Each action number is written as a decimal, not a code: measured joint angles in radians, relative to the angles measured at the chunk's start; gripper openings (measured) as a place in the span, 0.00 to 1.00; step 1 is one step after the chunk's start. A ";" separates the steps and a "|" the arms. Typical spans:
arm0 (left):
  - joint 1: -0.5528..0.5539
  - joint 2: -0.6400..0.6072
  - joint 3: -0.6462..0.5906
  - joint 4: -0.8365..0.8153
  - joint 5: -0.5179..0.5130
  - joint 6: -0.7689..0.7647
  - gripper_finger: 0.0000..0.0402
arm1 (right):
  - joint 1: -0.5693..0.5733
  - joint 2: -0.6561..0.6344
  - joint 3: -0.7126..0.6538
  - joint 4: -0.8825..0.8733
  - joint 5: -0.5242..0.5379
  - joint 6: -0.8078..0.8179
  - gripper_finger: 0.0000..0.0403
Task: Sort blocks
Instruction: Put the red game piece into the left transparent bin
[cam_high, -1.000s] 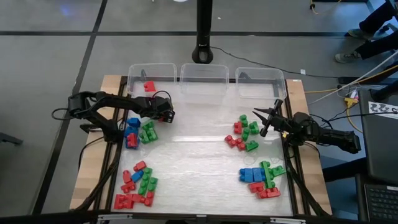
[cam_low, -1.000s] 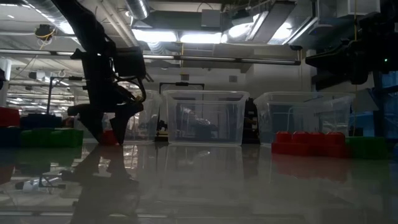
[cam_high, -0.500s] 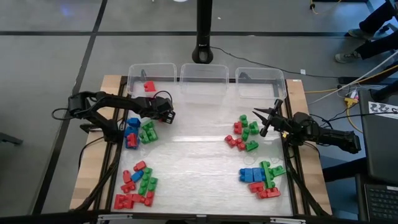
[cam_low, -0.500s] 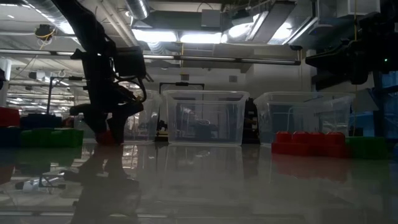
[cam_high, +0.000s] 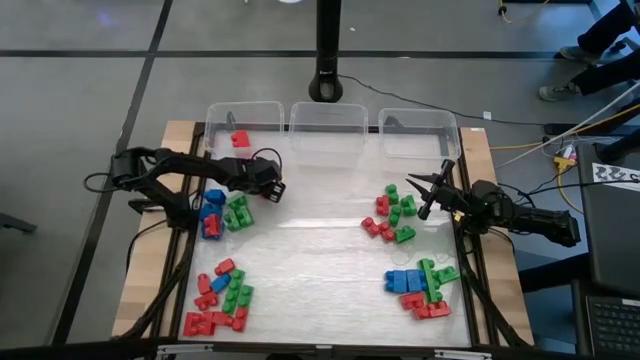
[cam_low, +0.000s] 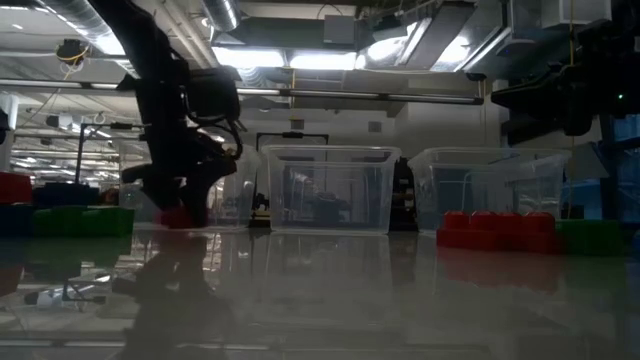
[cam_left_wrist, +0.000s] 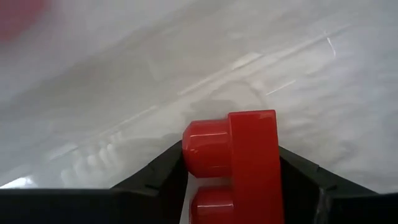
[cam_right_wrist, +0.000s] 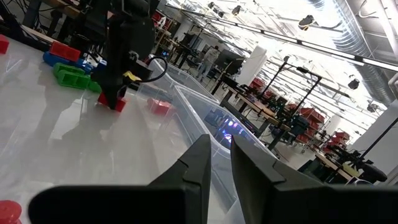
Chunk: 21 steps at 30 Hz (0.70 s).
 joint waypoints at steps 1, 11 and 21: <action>-0.008 0.000 0.007 -0.004 0.003 0.003 0.44 | 0.000 0.000 0.000 0.000 0.000 0.000 0.16; -0.075 -0.140 0.089 -0.057 0.025 0.031 0.44 | 0.000 0.000 0.000 0.000 0.000 0.000 0.16; -0.038 -0.415 0.155 -0.066 -0.084 0.174 0.44 | 0.000 0.000 0.000 0.000 0.000 0.000 0.16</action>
